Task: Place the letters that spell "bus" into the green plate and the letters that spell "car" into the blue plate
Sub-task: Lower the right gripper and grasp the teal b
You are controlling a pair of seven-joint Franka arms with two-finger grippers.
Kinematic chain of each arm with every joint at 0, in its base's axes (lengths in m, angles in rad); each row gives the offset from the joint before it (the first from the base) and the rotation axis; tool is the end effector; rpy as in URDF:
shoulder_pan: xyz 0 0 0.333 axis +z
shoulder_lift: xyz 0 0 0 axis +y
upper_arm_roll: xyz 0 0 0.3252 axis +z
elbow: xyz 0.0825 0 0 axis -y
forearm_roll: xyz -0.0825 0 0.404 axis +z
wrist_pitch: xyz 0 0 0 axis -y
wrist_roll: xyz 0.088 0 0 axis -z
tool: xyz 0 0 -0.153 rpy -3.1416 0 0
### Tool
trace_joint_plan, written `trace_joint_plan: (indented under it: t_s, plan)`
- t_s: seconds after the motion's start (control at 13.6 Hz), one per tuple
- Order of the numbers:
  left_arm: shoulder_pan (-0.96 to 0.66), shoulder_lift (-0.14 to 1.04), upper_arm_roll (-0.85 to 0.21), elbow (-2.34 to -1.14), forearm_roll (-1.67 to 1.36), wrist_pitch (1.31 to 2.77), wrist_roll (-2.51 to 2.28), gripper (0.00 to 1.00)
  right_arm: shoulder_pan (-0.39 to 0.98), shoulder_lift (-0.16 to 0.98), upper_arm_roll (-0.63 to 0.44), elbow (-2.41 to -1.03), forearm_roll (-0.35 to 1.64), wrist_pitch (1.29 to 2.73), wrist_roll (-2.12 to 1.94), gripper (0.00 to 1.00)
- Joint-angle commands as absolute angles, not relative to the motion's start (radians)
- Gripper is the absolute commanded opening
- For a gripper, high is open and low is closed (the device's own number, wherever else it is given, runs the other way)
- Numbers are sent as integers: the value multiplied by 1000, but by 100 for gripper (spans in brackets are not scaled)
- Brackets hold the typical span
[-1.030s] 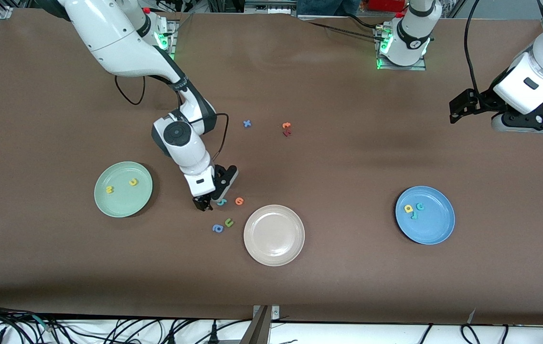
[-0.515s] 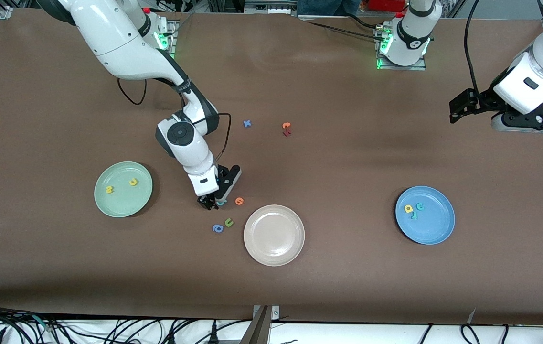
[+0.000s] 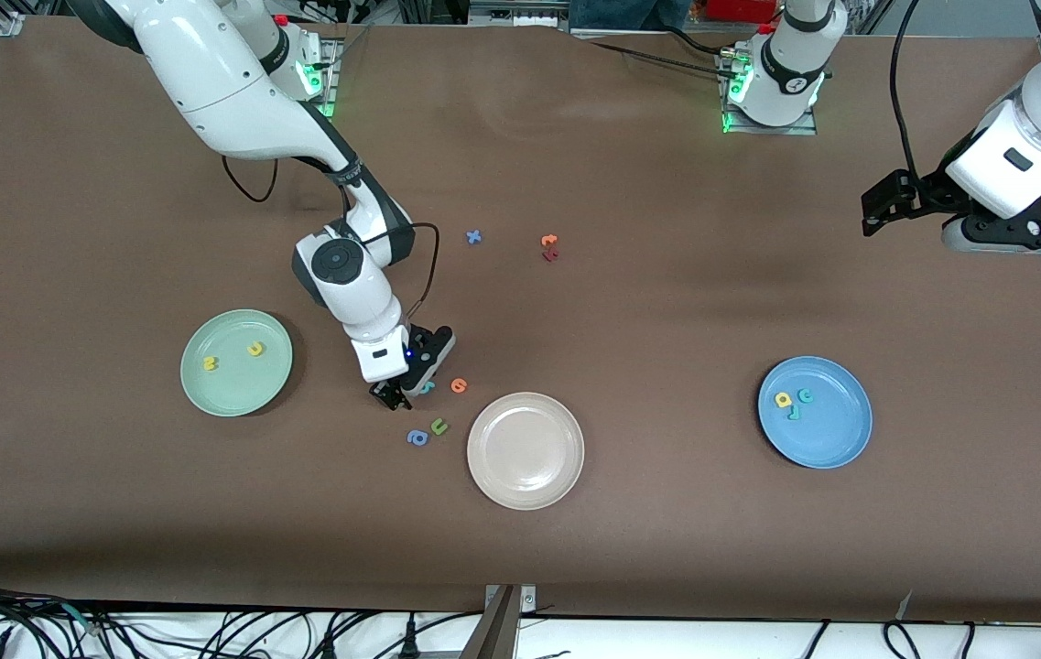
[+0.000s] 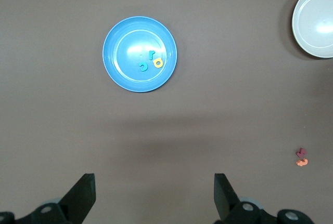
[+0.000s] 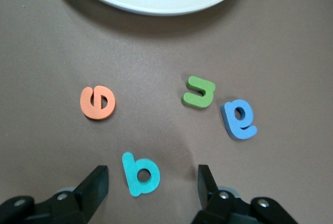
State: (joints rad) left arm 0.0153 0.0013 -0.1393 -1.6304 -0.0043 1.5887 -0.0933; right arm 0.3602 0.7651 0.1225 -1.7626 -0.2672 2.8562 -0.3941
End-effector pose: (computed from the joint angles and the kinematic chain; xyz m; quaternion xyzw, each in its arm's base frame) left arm 0.5681 -0.0714 0.5592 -0.9997 0.0153 0.0216 0.0001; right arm 0.6334 0.3377 0.1149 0.8472 0.5034 0.1692 0.0121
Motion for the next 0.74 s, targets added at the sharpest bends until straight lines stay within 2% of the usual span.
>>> trace_joint_plan:
  t_s: [0.0,0.07,0.29,0.44,0.59,0.66]
  plan:
    - [15,-5,-141,-1617,8,1568,-92,100,376,805,112,-1720,-238,2875,-388,65]
    - [15,-5,-141,-1617,9,1568,-92,100,377,807,112,-1718,-224,2875,-390,64]
    - [15,-5,-141,-1617,9,1568,-92,100,380,808,112,-1718,-219,2875,-390,50]
    - [15,-5,-141,-1617,9,1568,-92,100,380,808,112,-1712,-219,2875,-390,46]
    - [15,-5,-143,-1615,9,1568,-92,100,380,808,112,-1712,-218,2875,-388,32]
    - [15,-5,-143,-1615,9,1568,-92,100,380,807,112,-1712,-218,2875,-388,30]
